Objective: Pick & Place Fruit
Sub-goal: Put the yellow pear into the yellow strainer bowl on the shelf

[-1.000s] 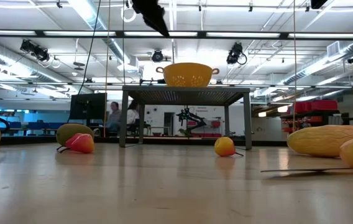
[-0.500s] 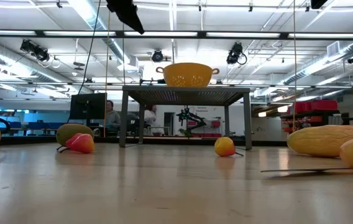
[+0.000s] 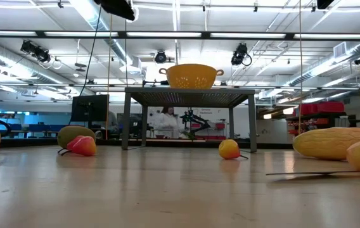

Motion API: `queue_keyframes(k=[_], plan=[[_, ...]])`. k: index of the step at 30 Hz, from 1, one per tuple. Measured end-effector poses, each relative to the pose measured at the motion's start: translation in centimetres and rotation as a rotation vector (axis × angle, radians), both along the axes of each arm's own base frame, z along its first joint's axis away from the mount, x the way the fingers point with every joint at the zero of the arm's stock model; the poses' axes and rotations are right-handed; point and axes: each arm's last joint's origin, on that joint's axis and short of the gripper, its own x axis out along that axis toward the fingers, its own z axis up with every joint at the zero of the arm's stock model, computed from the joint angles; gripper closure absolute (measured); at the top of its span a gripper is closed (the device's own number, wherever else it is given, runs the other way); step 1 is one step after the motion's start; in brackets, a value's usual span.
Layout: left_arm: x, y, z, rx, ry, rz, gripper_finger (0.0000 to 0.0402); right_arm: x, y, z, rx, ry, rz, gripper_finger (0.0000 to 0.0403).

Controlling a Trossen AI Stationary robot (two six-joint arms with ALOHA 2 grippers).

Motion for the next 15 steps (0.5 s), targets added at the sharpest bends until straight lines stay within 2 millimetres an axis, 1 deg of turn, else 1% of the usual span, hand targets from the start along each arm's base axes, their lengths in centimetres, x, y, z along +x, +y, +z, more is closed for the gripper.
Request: queue_keyframes(k=[7, 11, 15], plan=[[-2.5, -1.0, 1.0, -0.057, -0.128, -0.020, 0.0162, 0.0, 0.0, 0.0, 0.000, 0.000, 0.000, 0.0395], [-3.3, -1.5, 1.8, -0.081, -0.204, -0.098, 0.0162, 0.0, 0.0, 0.0, 0.000, 0.000, 0.000, 0.0395], [-3.9, -1.8, 2.6, -0.106, -0.285, -0.103, 0.0162, 0.0, 0.0, 0.0, 0.000, 0.000, 0.000, 0.0395]])
